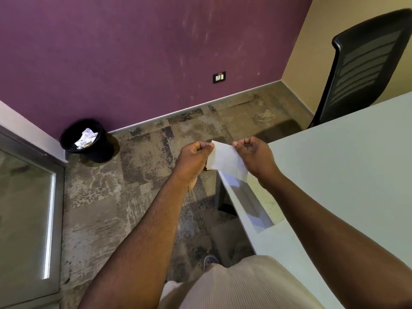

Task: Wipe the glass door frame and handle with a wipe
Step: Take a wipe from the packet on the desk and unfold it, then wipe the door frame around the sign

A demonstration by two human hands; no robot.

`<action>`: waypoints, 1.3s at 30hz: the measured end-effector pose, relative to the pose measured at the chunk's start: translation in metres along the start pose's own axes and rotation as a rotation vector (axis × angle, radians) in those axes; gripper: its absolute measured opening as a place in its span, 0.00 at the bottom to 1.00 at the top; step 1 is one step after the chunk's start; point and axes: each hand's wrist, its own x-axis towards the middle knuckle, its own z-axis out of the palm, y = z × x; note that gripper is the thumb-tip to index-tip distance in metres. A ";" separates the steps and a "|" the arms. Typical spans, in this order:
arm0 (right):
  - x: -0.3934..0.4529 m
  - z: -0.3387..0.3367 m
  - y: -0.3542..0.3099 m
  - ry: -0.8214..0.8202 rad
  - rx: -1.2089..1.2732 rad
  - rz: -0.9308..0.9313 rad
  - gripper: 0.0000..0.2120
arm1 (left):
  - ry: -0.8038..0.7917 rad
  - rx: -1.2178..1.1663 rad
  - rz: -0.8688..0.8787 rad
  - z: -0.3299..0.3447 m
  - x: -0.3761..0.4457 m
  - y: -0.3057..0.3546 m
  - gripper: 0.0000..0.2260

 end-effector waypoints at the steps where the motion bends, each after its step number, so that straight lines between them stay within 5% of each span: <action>1: -0.002 0.005 -0.003 -0.034 0.083 0.045 0.17 | -0.001 -0.021 -0.001 -0.006 -0.002 -0.002 0.06; 4: -0.010 0.020 -0.014 -0.289 0.423 0.239 0.19 | 0.037 -0.102 0.005 -0.028 -0.007 -0.006 0.06; 7: -0.019 0.041 -0.018 -0.511 0.598 0.361 0.09 | 0.085 -0.095 0.023 -0.057 -0.015 -0.008 0.06; 10: -0.029 0.078 -0.032 -0.527 0.504 0.399 0.06 | 0.122 0.049 0.075 -0.101 -0.027 -0.015 0.06; 14: -0.043 0.125 -0.066 -0.520 0.435 0.468 0.18 | 0.140 0.110 0.090 -0.150 -0.044 -0.027 0.08; 19: -0.065 0.170 -0.111 -0.628 0.367 0.493 0.13 | 0.241 -0.098 -0.035 -0.205 -0.065 -0.039 0.08; 24: -0.095 0.217 -0.151 -0.647 0.111 0.213 0.09 | 0.306 -0.371 -0.103 -0.260 -0.090 -0.046 0.07; 29: -0.131 0.259 -0.181 -0.609 -0.301 -0.187 0.26 | 0.263 -0.477 -0.091 -0.308 -0.110 -0.049 0.07; 33: -0.159 0.294 -0.202 -0.503 -0.463 -0.460 0.15 | 0.266 -0.558 -0.047 -0.348 -0.125 -0.049 0.08; 39: -0.189 0.343 -0.221 -0.506 -0.404 -0.531 0.03 | 0.269 -0.753 0.024 -0.414 -0.146 -0.046 0.15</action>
